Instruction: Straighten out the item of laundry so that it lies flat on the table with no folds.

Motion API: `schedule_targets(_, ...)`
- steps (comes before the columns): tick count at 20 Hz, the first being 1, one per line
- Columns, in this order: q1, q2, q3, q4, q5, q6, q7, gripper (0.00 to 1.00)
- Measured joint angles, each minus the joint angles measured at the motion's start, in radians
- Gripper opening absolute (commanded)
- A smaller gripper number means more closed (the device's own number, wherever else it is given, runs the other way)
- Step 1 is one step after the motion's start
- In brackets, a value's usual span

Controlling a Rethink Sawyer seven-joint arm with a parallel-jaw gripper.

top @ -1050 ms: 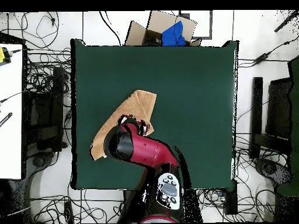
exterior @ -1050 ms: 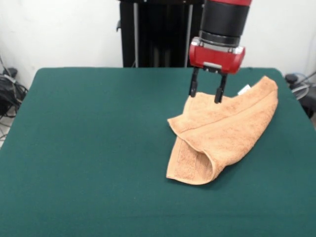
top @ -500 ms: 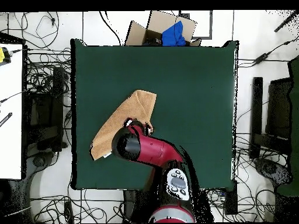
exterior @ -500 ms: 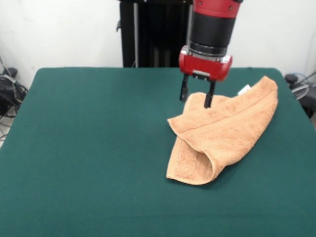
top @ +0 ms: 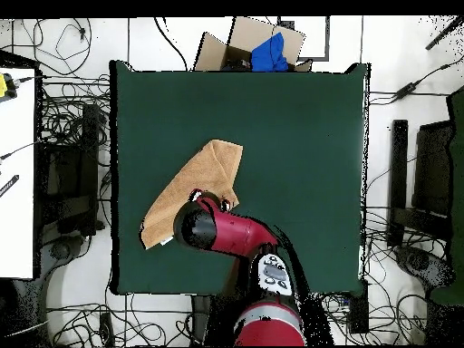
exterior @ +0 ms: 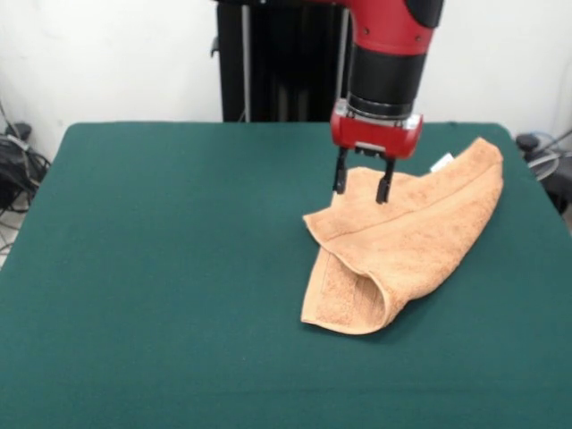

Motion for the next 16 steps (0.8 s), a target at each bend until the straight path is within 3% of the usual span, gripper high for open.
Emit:
schedule_targets(8, -0.075, 0.005, 0.102, -0.019, -0.173, 0.005, 0.0, 1.0)
schedule_targets(16, -0.183, 0.005, 0.244, -0.059, -0.356, 0.121, -0.027, 1.0)
